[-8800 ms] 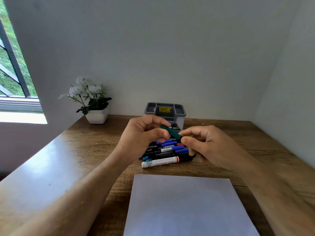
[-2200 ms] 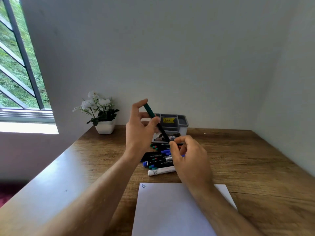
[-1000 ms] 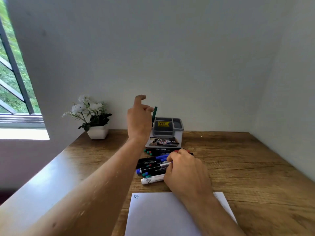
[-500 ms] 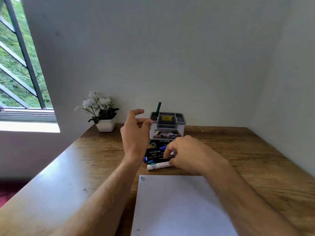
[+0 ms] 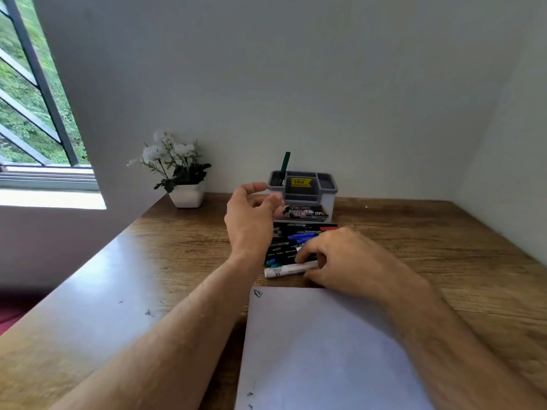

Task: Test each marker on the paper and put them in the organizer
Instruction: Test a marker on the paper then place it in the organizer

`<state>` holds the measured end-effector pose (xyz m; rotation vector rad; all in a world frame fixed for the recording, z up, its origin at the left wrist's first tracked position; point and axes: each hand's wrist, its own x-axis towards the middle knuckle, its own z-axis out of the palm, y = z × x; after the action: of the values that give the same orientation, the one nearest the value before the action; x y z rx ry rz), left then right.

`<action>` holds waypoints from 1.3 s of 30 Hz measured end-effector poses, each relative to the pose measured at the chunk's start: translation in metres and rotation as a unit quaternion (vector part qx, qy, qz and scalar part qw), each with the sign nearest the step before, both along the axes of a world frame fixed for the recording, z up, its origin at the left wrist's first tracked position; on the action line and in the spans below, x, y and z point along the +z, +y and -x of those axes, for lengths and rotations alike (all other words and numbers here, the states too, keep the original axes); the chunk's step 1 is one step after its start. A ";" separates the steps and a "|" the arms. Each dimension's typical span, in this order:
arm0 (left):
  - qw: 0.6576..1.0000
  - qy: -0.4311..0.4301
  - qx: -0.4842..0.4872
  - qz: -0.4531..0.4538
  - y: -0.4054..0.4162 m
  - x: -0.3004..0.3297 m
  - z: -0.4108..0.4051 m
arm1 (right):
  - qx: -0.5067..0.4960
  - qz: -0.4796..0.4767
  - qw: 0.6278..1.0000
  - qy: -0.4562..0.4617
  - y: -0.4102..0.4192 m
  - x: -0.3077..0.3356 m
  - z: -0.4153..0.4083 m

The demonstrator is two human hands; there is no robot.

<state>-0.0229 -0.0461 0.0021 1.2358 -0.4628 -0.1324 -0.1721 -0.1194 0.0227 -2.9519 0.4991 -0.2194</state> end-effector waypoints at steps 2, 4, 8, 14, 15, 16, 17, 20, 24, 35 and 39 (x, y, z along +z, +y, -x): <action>1.000 -0.023 0.000 -0.006 0.000 -0.001 0.000 | 0.005 -0.007 1.000 -0.007 0.001 -0.001 -0.001; 0.999 -0.034 -0.005 -0.014 0.000 -0.002 0.000 | 0.012 0.009 1.000 -0.015 0.001 -0.003 -0.003; 0.999 -0.042 0.005 -0.025 0.002 -0.001 -0.003 | 0.031 0.036 0.998 -0.032 0.003 -0.006 -0.004; 0.995 -0.065 0.064 0.028 0.010 0.008 -0.008 | 0.011 -0.044 0.975 -0.219 -0.003 -0.003 0.001; 0.989 -0.121 0.087 0.022 0.012 0.009 -0.006 | 0.007 -0.100 0.958 -0.270 -0.002 -0.002 0.003; 0.979 -0.177 0.098 0.011 0.013 0.009 -0.003 | 0.007 -0.161 0.935 -0.315 -0.001 -0.002 0.003; 0.971 -0.221 0.097 0.000 0.013 0.009 0.000 | 0.008 -0.218 0.910 -0.352 0.001 -0.001 0.003; 0.964 -0.257 0.058 -0.030 0.011 0.006 0.008 | 0.015 -0.344 0.839 -0.422 0.004 0.001 0.001; 0.979 -0.190 -0.050 -0.046 0.010 0.004 0.009 | 0.040 -0.451 0.764 -0.459 -0.001 0.005 0.000; 0.964 0.111 -0.220 0.099 0.012 0.006 -0.001 | -0.107 -0.446 0.755 -0.469 -0.009 0.000 -0.002; 0.953 0.127 -0.239 0.137 0.012 0.006 -0.001 | -0.117 -0.398 0.822 -0.391 -0.007 -0.001 -0.003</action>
<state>-0.0223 -0.0336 0.0083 0.8016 -0.5276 -0.6126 -0.1688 -0.1269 0.0219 -1.7626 0.6093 -0.9308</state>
